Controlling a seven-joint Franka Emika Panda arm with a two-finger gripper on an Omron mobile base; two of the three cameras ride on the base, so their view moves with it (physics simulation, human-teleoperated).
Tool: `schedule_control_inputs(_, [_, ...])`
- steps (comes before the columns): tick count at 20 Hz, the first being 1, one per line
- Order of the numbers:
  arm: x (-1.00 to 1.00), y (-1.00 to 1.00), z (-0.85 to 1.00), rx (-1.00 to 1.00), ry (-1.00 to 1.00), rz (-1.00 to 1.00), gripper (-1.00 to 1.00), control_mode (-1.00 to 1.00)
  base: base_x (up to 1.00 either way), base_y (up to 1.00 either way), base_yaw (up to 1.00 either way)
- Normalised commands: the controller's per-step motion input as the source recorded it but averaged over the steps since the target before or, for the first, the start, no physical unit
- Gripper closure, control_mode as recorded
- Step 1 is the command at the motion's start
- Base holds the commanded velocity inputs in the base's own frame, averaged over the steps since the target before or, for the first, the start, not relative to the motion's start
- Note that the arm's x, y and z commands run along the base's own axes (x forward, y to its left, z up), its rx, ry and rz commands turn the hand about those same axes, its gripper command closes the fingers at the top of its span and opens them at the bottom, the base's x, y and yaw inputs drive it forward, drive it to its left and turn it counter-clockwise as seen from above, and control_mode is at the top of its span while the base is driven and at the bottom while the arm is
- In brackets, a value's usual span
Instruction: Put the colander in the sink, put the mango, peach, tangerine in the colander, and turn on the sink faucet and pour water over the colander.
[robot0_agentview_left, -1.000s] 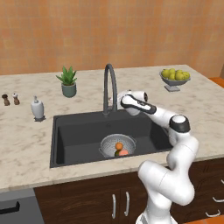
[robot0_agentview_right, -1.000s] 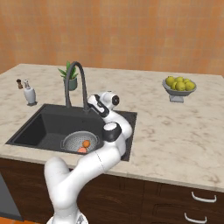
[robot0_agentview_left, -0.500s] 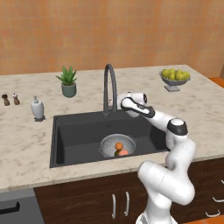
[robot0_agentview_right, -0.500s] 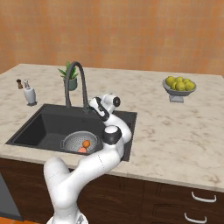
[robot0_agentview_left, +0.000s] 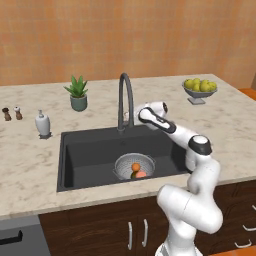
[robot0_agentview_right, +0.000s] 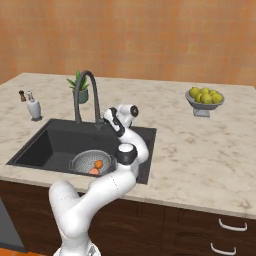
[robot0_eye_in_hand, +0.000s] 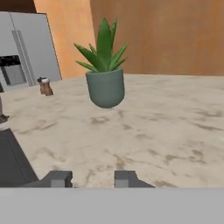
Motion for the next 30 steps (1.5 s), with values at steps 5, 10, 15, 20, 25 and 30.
schedule_control_inputs(5, [0.32, -0.26, -0.55, -0.05, 0.0, -0.16, 1.0, -1.0, 0.0, 0.0, 0.0])
schedule_control_inputs(10, [0.18, -0.43, -0.82, -0.1, 0.0, -0.22, 1.0, -1.0, 0.0, 0.0, 0.0])
schedule_control_inputs(15, [0.06, -0.61, -0.94, -0.1, 0.0, -0.27, 1.0, -1.0, 0.0, 0.0, 0.0])
schedule_control_inputs(20, [0.0, -0.79, -0.93, -0.07, -0.04, -0.27, 1.0, -1.0, 0.0, 0.0, 0.0])
schedule_control_inputs(25, [0.01, -0.93, -0.91, -0.02, -0.06, -0.24, 1.0, -1.0, 0.0, 0.0, 0.0])
schedule_control_inputs(30, [0.03, -1.0, -0.9, 0.0, -0.05, -0.21, 1.0, -1.0, 0.0, 0.0, 0.0])
